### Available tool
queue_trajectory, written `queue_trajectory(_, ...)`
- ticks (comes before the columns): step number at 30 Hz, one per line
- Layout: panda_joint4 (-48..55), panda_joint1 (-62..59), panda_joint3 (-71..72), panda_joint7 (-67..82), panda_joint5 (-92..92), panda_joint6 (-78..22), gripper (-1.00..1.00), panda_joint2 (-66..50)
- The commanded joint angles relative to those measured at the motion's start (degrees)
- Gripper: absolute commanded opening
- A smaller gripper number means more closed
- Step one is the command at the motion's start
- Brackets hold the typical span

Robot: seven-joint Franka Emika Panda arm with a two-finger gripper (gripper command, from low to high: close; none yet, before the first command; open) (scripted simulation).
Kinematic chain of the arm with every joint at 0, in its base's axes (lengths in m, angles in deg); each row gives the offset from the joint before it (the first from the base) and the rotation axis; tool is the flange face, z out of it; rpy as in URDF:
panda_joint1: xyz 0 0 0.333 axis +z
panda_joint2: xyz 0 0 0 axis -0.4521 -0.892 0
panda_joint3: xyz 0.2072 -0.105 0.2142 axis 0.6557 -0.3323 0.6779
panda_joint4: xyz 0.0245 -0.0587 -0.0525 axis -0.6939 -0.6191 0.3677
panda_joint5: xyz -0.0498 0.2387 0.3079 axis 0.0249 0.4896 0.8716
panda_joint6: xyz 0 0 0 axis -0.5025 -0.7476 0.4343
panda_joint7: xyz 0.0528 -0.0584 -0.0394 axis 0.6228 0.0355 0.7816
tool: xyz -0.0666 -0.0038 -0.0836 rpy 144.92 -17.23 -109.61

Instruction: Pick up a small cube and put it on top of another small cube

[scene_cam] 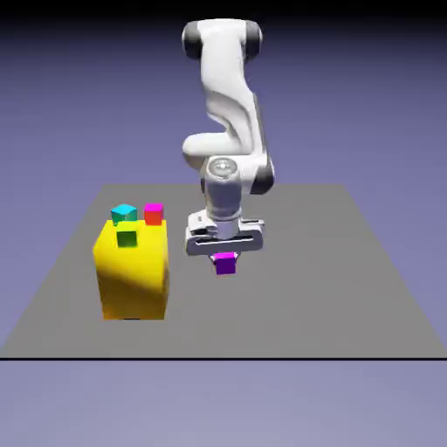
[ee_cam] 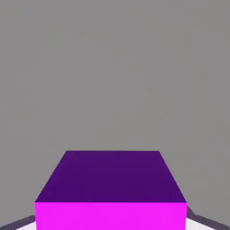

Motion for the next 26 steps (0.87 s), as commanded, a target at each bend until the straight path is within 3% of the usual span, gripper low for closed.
queue_trajectory(1,2.1,0.3,-1.8,2.2,-1.3,-2.2,-1.00,0.4)
queue_trajectory(13,26.7,4.4,-23.6,30.1,-14.2,-29.0,-1.00,5.6)
queue_trajectory(19,18.9,3.6,-25.7,30.1,-14.7,-18.4,-1.00,2.7)
queue_trajectory(20,18.9,3.6,-25.7,30.1,-14.7,-18.4,1.00,2.7)
queue_trajectory(26,26.7,4.4,-23.6,30.1,-14.2,-29.0,1.00,5.6)
